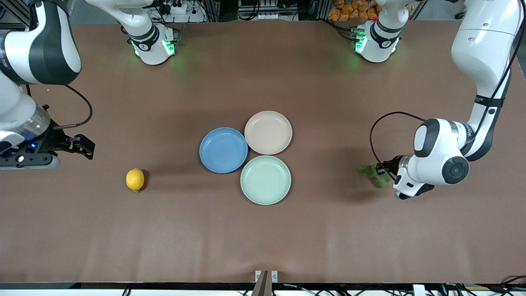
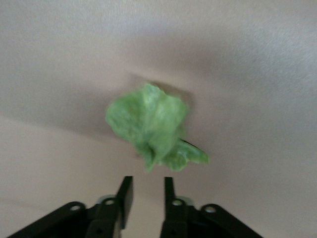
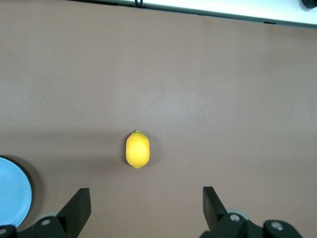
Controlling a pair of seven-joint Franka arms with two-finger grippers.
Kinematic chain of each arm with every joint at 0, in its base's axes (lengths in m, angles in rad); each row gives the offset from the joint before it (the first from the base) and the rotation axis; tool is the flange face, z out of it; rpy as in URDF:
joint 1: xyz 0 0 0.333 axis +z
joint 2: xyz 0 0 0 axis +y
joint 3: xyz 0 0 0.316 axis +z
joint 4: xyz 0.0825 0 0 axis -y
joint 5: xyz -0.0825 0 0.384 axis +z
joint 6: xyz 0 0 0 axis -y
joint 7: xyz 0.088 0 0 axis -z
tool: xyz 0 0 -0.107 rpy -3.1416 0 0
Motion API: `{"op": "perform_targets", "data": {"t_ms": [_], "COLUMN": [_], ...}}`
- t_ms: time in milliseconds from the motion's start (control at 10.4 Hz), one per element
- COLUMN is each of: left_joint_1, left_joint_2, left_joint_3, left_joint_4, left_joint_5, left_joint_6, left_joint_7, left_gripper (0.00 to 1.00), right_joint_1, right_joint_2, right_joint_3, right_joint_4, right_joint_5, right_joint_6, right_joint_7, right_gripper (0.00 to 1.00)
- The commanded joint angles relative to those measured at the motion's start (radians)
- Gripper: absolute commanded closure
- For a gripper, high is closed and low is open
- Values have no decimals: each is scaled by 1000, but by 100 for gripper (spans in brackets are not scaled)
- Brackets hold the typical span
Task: Pick lemon and lettuce from blue and beige plates
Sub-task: 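Open the right gripper over the table while the left gripper releases the lettuce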
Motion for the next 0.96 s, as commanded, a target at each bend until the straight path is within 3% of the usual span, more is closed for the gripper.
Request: {"op": "perform_targets", "data": {"t_ms": [0, 386, 868], "left_joint_1": [7, 43, 40], "left_joint_2": [-13, -67, -248], "left_joint_3": [-4, 2, -2], "left_joint_4": [37, 119, 126], "left_joint_5": [26, 38, 33], "left_joint_6": [-8, -63, -126], "left_joint_7": [44, 182, 199], "left_gripper": [0, 0, 0], "right_joint_1": [25, 17, 1], "right_joint_2": [-27, -53, -82], "right_joint_3": [-16, -16, -37], "right_joint_4": [48, 67, 71], "right_joint_5": [39, 65, 132], "right_joint_6": [-79, -144, -195], "right_joint_7": [1, -33, -34], "right_gripper": [0, 0, 0]}}
